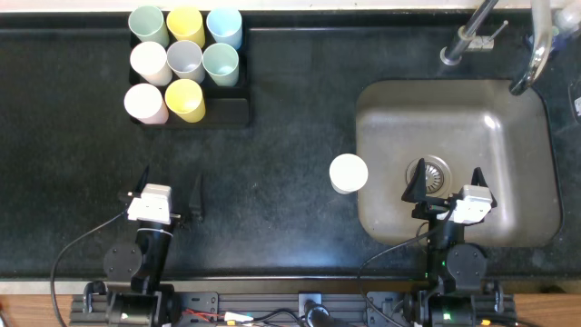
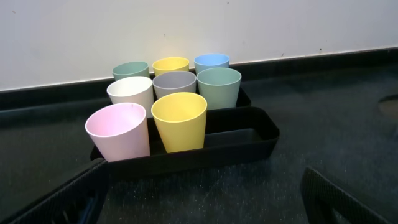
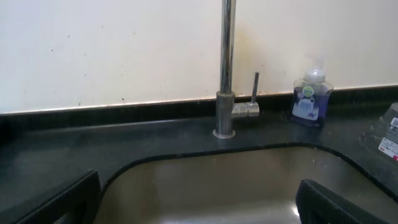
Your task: Store Cups
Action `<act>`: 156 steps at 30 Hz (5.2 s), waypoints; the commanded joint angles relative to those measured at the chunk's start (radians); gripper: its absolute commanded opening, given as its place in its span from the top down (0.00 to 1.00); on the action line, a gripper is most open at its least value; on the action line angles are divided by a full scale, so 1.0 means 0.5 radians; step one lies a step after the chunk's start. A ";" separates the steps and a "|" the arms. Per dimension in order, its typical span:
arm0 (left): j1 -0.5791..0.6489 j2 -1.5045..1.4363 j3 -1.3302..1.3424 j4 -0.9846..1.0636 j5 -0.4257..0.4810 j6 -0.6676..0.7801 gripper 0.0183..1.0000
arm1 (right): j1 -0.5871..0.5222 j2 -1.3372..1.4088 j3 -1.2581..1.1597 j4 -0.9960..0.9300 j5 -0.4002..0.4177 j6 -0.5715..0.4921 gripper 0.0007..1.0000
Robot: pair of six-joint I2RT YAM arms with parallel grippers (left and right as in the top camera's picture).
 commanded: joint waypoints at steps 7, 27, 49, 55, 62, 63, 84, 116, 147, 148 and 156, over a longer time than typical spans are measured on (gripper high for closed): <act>-0.014 -0.018 -0.011 0.002 -0.018 0.031 0.00 | -0.013 -0.014 -0.027 0.012 -0.013 -0.005 0.00; -0.014 -0.018 -0.011 0.002 -0.018 0.031 0.00 | -0.013 -0.014 -0.027 0.011 -0.013 -0.005 0.00; -0.014 -0.018 -0.011 0.002 -0.018 0.031 0.00 | 0.391 2.181 2.560 -2.196 -0.176 -0.072 0.00; -0.014 -0.018 -0.011 0.003 -0.018 0.031 0.00 | 0.748 2.688 2.753 -2.645 0.130 -0.459 0.00; -0.014 -0.018 -0.011 0.002 -0.018 0.031 0.00 | 0.767 3.017 2.704 -2.576 -0.305 -0.764 0.00; -0.014 -0.018 -0.011 0.002 -0.018 0.031 0.00 | 0.745 3.096 2.704 -2.527 -0.308 -0.763 0.00; -0.014 -0.018 -0.011 0.002 -0.018 0.031 0.00 | 0.573 3.510 2.704 -2.406 -0.378 -0.829 0.00; -0.014 -0.018 -0.011 0.002 -0.018 0.031 0.00 | 1.075 3.930 4.826 -2.700 -0.462 -0.224 0.96; -0.014 -0.018 -0.011 0.002 -0.018 0.031 0.00 | 1.391 4.862 5.283 -2.739 -0.311 -0.291 0.96; -0.014 -0.018 -0.011 0.002 -0.018 0.031 0.00 | 1.392 4.872 5.283 -2.735 -0.311 -0.291 0.96; -0.014 -0.018 -0.011 0.002 -0.018 0.031 0.00 | 1.402 4.929 5.283 -2.684 -0.245 -0.306 0.96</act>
